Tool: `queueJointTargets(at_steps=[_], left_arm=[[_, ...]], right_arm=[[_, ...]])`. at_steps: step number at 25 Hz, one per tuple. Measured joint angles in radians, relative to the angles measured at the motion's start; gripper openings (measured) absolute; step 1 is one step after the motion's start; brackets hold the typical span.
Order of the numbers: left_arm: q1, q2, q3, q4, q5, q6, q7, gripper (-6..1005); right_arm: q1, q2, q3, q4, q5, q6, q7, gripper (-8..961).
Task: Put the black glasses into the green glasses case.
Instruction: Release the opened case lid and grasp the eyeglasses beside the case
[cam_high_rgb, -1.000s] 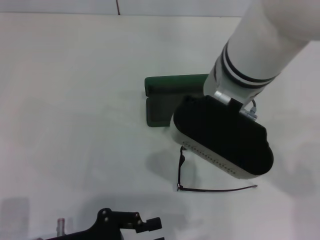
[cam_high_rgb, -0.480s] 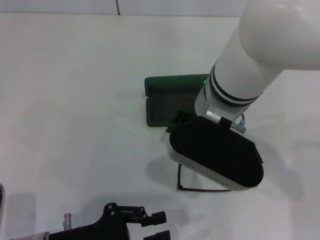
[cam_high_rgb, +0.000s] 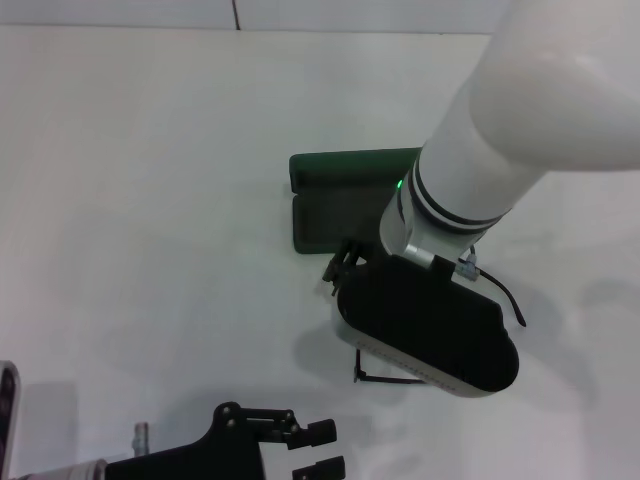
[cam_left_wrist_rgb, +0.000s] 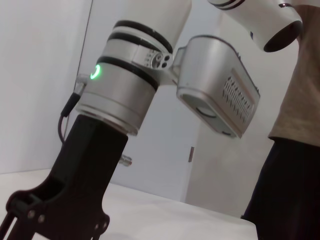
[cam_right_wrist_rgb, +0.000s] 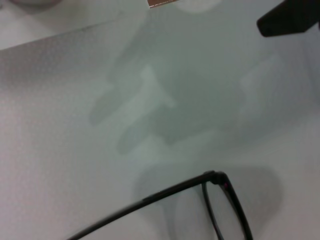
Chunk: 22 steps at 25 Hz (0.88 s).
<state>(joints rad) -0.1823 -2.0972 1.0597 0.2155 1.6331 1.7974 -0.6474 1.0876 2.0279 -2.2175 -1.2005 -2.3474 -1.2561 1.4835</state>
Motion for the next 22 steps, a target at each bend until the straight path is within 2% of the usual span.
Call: queueJointTargets(at_steps=[13,22], left_arm=[[-0.004,-0.003,-0.003,-0.006,-0.001,-0.009,0.0,233],[-0.027,-0.003,-0.007,-0.028,-0.004,-0.029,0.0,229]], right_arm=[[-0.004,0.0,-0.018,0.034,0.008,0.044,-0.014,654],[0.001,0.0,-0.025,0.033,0.007,0.047,-0.016,348]])
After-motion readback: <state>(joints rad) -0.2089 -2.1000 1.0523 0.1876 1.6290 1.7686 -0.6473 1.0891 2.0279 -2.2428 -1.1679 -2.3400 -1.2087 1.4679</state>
